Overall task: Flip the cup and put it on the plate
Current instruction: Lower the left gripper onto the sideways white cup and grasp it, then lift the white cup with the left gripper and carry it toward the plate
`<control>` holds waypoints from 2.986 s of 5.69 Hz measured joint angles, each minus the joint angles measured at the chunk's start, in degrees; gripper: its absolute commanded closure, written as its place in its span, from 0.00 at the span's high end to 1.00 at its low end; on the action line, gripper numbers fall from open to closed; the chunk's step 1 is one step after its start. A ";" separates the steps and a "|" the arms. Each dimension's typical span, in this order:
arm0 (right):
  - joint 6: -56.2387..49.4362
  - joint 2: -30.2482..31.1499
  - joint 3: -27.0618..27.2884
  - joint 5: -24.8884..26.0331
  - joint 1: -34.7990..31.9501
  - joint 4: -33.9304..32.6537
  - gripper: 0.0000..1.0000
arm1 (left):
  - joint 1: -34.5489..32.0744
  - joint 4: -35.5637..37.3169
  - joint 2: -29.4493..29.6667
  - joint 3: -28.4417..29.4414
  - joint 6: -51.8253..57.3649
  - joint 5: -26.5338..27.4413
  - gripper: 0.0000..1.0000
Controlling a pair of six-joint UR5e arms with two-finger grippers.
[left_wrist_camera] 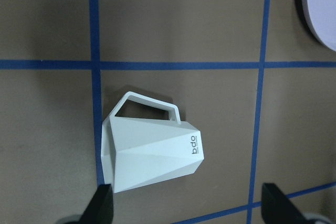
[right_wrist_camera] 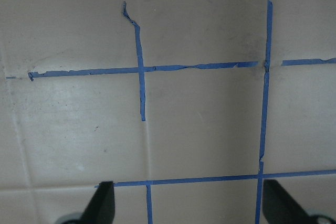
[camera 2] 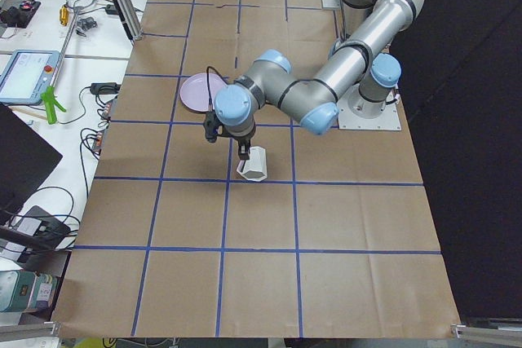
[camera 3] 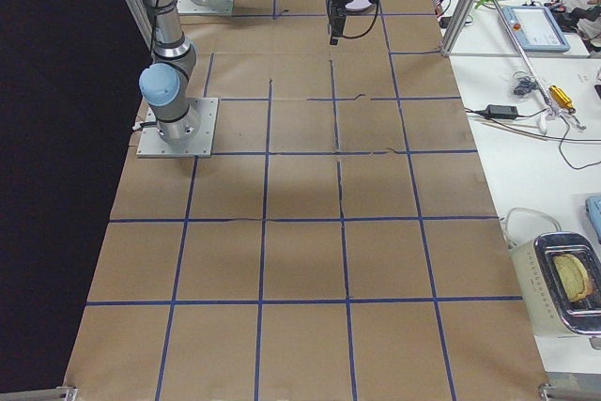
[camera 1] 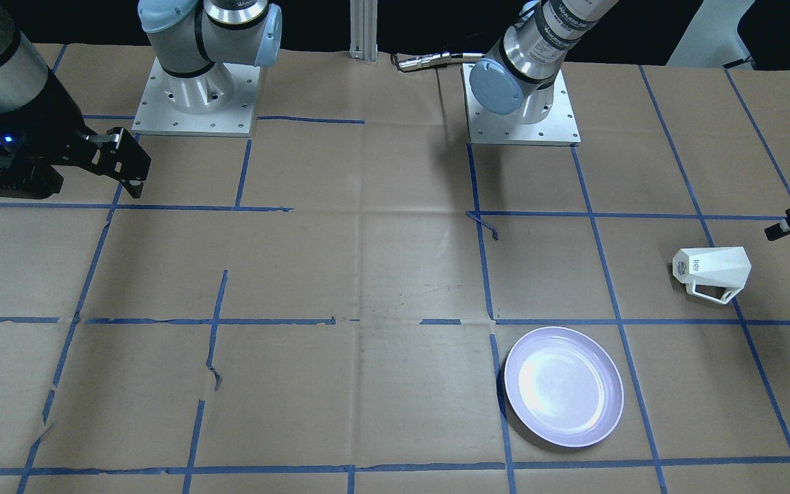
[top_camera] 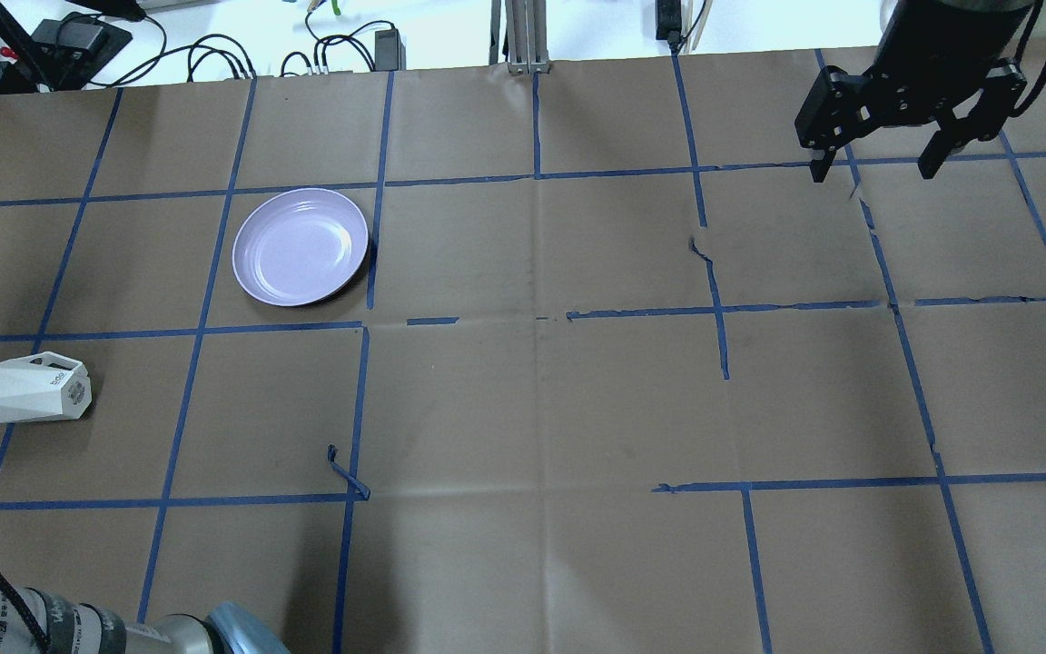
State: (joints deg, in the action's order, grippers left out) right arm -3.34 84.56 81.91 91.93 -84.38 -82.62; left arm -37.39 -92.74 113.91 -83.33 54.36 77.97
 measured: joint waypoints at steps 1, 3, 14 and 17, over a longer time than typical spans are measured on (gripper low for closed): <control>0.00 0.00 0.00 0.00 0.00 0.00 1.00 | 2.08 0.29 3.26 0.25 3.11 -2.74 0.98; 0.00 0.00 0.00 0.00 0.00 0.00 1.00 | 4.94 -0.45 8.44 0.19 6.92 -8.28 0.92; 0.00 -0.01 0.00 0.00 0.00 0.00 1.00 | 3.92 -12.98 4.10 0.35 11.62 -11.76 0.00; 0.00 -0.01 0.00 0.00 0.00 0.00 1.00 | -6.25 -10.67 -3.82 0.34 2.45 -11.14 0.00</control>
State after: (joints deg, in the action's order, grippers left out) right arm -3.34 84.55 81.91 91.93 -84.38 -82.62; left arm -43.65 -103.40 110.09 -82.99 56.81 66.83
